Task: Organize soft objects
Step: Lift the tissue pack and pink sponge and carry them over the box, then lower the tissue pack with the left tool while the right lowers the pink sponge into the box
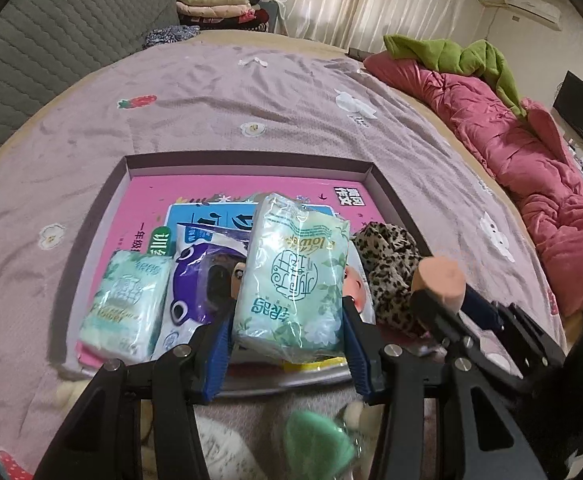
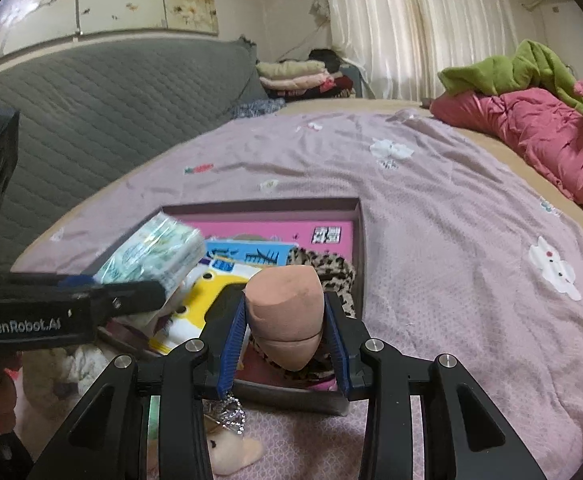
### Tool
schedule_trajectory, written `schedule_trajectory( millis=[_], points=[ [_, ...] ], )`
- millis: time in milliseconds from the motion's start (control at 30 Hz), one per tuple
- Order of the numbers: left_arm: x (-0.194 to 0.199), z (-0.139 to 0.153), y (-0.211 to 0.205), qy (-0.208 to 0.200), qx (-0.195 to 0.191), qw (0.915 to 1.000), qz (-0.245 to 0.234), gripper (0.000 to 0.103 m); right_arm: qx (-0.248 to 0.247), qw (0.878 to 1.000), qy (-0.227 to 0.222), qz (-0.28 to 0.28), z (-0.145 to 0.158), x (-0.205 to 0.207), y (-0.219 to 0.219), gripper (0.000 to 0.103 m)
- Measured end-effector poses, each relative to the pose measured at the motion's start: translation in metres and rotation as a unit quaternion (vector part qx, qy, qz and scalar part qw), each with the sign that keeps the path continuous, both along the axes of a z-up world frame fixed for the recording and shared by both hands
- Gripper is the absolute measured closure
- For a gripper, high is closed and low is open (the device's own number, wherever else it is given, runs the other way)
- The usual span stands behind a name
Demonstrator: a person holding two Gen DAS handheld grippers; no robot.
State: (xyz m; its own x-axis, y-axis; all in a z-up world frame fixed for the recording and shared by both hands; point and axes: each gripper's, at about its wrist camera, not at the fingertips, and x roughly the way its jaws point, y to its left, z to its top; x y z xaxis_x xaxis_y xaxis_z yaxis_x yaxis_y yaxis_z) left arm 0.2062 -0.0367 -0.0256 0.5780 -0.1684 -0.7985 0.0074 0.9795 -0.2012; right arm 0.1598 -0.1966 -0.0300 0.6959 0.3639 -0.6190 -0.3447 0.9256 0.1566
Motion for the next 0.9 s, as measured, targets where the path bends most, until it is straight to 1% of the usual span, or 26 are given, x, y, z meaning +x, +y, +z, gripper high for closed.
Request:
schedule_trajectory(
  millis=[233, 367, 567, 700, 900],
  points=[
    [0.008, -0.012, -0.001, 0.014, -0.001, 0.9999, 0.004, 0.053, -0.007, 1.0, 0.016, 0.004, -0.007, 0.004, 0.002, 0.062],
    [0.009, -0.014, -0.003, 0.018, -0.002, 0.9998, 0.004, 0.053, -0.016, 1.0, 0.014, 0.006, -0.009, 0.005, 0.004, 0.062],
    [0.009, -0.018, -0.003, 0.027, 0.005, 0.9996, 0.001, 0.052, -0.018, 1.0, 0.015, 0.003, -0.01, 0.006, 0.005, 0.061],
    [0.009, -0.018, -0.004, 0.031, 0.005, 0.9995, -0.001, 0.052, -0.015, 1.0, 0.013, 0.004, -0.008, 0.005, 0.004, 0.051],
    [0.009, -0.017, -0.004, 0.033, 0.007, 0.9994, -0.005, 0.051, -0.016, 1.0, 0.009, 0.009, -0.006, 0.003, 0.004, 0.044]
  ],
)
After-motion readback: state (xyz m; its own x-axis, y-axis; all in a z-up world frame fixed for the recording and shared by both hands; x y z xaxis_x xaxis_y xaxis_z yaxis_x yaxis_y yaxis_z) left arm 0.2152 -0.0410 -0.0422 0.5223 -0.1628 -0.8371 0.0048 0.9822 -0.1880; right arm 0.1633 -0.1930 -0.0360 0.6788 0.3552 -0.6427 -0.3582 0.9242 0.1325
